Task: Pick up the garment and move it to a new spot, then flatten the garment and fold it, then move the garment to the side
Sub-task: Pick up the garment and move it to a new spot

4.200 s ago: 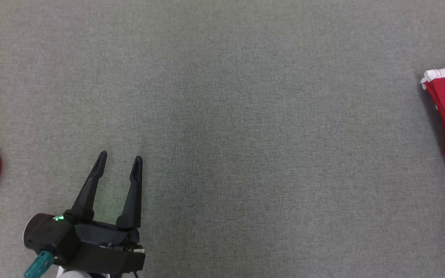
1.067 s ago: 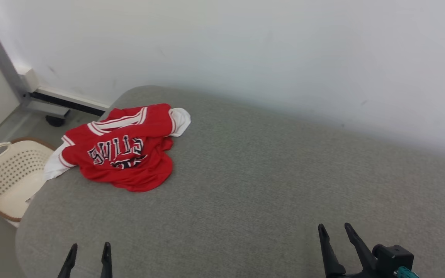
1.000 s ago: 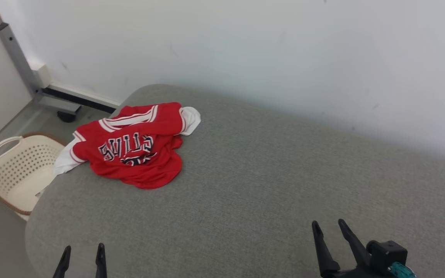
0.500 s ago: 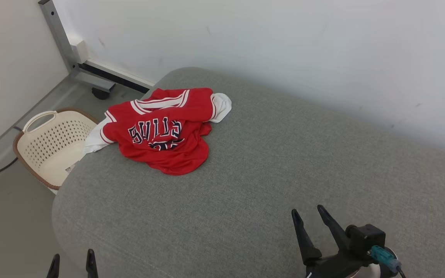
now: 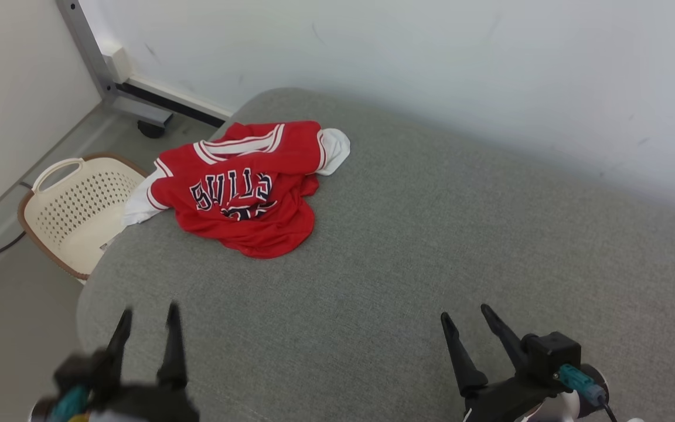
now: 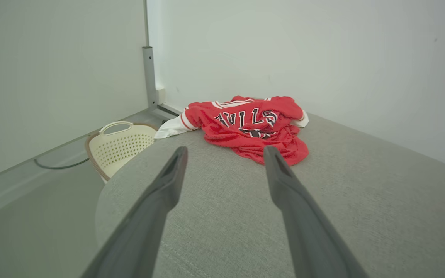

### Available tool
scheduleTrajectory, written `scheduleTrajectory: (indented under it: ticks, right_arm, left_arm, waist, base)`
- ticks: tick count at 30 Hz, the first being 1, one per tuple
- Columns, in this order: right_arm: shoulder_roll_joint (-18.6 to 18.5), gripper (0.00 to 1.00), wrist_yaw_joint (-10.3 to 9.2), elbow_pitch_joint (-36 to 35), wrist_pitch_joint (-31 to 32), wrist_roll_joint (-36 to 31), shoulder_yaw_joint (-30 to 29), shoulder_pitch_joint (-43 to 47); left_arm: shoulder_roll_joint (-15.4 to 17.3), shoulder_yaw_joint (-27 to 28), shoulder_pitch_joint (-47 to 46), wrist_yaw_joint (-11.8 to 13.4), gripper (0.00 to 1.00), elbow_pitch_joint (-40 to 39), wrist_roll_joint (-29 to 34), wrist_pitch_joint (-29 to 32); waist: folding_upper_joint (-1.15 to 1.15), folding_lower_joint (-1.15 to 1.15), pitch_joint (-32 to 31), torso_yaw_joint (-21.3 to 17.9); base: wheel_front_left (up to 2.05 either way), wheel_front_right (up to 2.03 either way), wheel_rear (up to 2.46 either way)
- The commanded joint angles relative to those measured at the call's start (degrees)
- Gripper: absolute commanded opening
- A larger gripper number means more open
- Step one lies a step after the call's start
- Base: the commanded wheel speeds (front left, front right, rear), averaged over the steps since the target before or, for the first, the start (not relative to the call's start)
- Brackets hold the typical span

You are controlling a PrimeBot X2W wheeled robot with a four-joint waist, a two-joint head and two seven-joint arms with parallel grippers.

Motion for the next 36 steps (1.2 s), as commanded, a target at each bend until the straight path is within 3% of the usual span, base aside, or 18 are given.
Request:
scheduleTrajectory:
  ticks: [1, 5, 10, 19, 23, 28, 36]
  right_arm:
    - [-0.1, 1.00, -0.13, -1.8, 0.9, -1.3, -0.7, 0.0]
    - [-0.1, 1.00, -0.12, -7.3, 3.9, -4.1, -1.3, 1.5]
    - [-2.5, 1.00, -0.13, -16.5, 9.5, -7.0, 2.6, -1.2]
    - [-7.3, 1.00, -0.13, -30.6, 16.1, -8.0, 3.0, -0.9]
    - [-8.1, 1.00, -0.13, -35.8, 17.7, -8.5, 1.7, 0.2]
    - [-7.7, 1.00, -0.12, -38.8, 17.8, -7.9, 1.3, 1.4]
    - [-6.9, 1.00, -0.13, -37.8, 16.4, -7.6, 1.5, 1.3]
  left_arm:
    - [-0.1, -1.5, -6.4, -0.6, 1.00, 3.6, -1.1, 2.1]
    - [1.2, -3.7, -18.0, -1.2, 1.00, 13.9, -4.4, 6.2]
    - [4.7, -3.0, -31.4, -1.5, 1.00, 25.3, -9.9, 11.8]
    - [10.8, -8.4, -43.9, -1.4, 1.00, 31.9, -19.7, 17.4]
    - [13.4, -9.3, -47.1, -1.4, 1.00, 34.8, -22.7, 16.8]
    - [15.4, -9.6, -49.7, -1.4, 1.00, 40.0, -23.2, 15.0]
    - [15.4, -8.6, -52.2, 0.5, 1.00, 49.7, -24.5, 15.1]
  waist:
    - [-0.01, 0.00, 2.2, -0.3]
    - [-0.01, 0.00, 5.9, -1.3]
    - [-0.01, 0.00, 14.5, -8.1]
    - [-0.01, 0.00, 25.6, -14.6]
    - [-0.01, 0.00, 29.1, -16.4]
    - [-0.01, 0.00, 31.6, -18.2]
    - [-0.01, 0.00, 31.3, -20.1]
  base:
    - [0.00, 0.00, 0.00]
    - [0.00, 0.00, 0.00]
    - [0.00, 0.00, 0.00]
    - [0.00, 0.00, 0.00]
    - [0.00, 0.00, 0.00]
    - [0.00, 0.00, 0.00]
    - [0.00, 0.00, 0.00]
